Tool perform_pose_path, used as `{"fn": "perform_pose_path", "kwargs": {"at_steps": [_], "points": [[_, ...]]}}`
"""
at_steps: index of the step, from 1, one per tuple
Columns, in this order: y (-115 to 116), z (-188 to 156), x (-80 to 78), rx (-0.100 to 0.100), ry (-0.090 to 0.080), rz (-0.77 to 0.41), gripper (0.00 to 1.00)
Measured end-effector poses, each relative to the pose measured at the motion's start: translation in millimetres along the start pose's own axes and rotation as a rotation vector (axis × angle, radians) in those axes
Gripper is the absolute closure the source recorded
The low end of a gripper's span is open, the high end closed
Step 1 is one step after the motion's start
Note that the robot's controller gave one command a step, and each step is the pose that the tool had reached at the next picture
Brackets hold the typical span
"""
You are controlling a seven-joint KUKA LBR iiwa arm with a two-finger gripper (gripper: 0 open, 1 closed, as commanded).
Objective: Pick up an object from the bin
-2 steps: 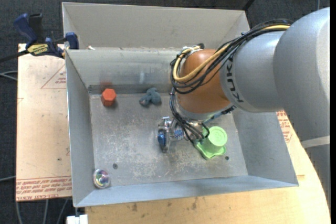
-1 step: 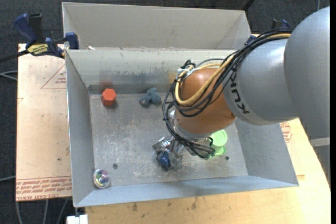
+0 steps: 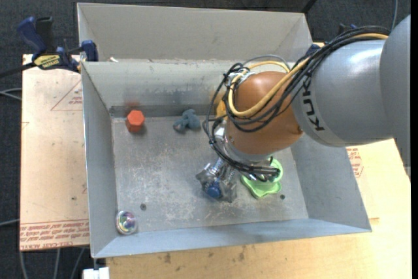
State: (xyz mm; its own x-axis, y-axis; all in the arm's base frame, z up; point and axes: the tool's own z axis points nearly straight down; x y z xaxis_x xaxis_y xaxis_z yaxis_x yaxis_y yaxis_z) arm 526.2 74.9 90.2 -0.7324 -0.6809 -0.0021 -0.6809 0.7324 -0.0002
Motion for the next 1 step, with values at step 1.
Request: {"fn": "perform_pose_path", "kwargs": {"at_steps": [1], "points": [[22.3, -189.1, -10.0, 0.004, -0.007, 0.011, 1.00]]}}
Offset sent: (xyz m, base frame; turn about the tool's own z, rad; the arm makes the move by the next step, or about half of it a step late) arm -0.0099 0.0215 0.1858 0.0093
